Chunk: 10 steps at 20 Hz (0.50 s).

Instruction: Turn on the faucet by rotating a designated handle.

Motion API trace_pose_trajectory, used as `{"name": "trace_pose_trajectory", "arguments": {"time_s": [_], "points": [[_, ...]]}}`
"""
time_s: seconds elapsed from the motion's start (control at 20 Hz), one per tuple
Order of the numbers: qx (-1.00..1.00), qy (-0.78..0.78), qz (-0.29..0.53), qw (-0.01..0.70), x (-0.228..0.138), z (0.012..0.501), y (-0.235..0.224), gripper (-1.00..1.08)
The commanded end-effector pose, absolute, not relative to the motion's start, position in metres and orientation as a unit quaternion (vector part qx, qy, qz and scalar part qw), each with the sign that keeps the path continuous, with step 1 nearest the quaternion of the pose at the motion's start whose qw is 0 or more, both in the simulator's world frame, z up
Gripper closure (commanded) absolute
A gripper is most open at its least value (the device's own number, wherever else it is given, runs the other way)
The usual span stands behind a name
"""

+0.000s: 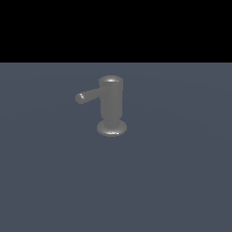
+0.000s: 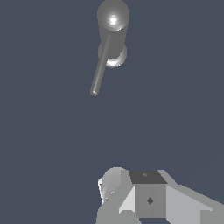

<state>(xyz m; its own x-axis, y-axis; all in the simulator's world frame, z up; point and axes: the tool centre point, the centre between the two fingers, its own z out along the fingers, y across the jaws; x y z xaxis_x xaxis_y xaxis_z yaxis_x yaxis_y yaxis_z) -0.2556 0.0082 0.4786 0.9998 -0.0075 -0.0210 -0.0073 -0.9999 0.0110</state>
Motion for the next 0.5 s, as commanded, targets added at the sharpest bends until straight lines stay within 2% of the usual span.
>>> {"name": "trace_pose_trajectory", "arguments": {"time_s": [0.0, 0.45], "points": [[1.000, -0.004, -0.011, 0.005, -0.256, 0.479, 0.008, 1.08], [1.000, -0.013, -0.010, 0.005, -0.249, 0.461, 0.017, 1.08]]}}
